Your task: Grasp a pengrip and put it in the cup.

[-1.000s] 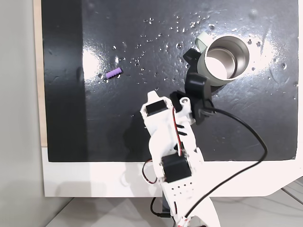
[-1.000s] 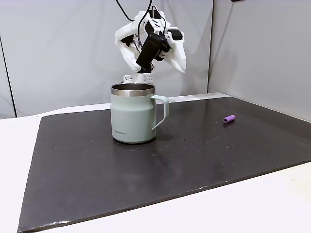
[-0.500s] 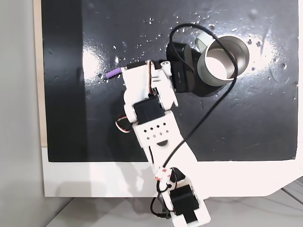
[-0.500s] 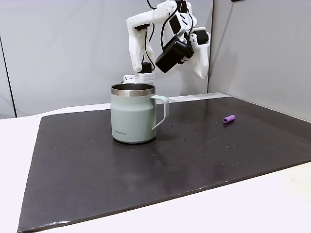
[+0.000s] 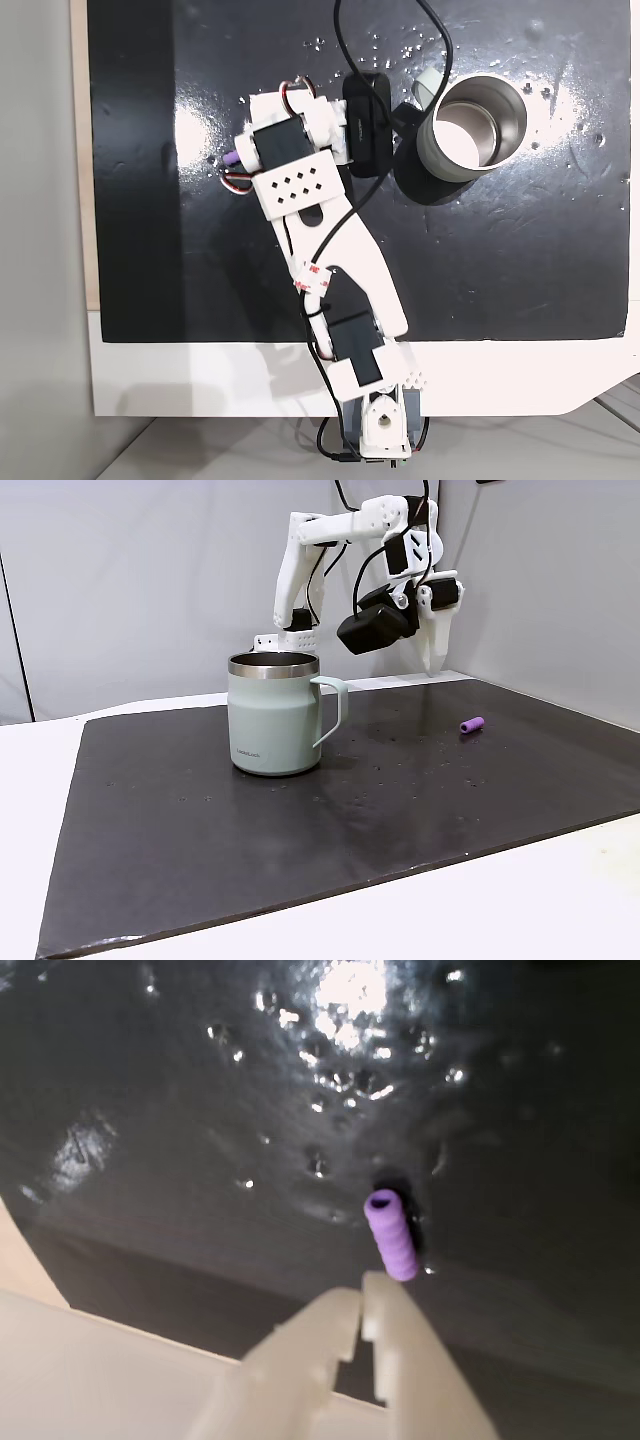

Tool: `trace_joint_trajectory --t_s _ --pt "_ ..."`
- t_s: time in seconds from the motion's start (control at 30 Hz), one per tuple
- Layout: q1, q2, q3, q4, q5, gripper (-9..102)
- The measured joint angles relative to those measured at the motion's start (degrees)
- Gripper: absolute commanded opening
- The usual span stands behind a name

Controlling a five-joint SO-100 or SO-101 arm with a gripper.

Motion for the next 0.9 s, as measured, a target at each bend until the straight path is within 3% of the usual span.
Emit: trace_joint_trajectory --t_s 0.4,0.63,0.9 --pt "0.00 -13.54 -15.21 7.29 0.09 2" --pt "-1.76 -17.75 -18.72 8.53 0.00 14" --pt "-4.39 -21.71 -21.18 9.14 -0.09 18"
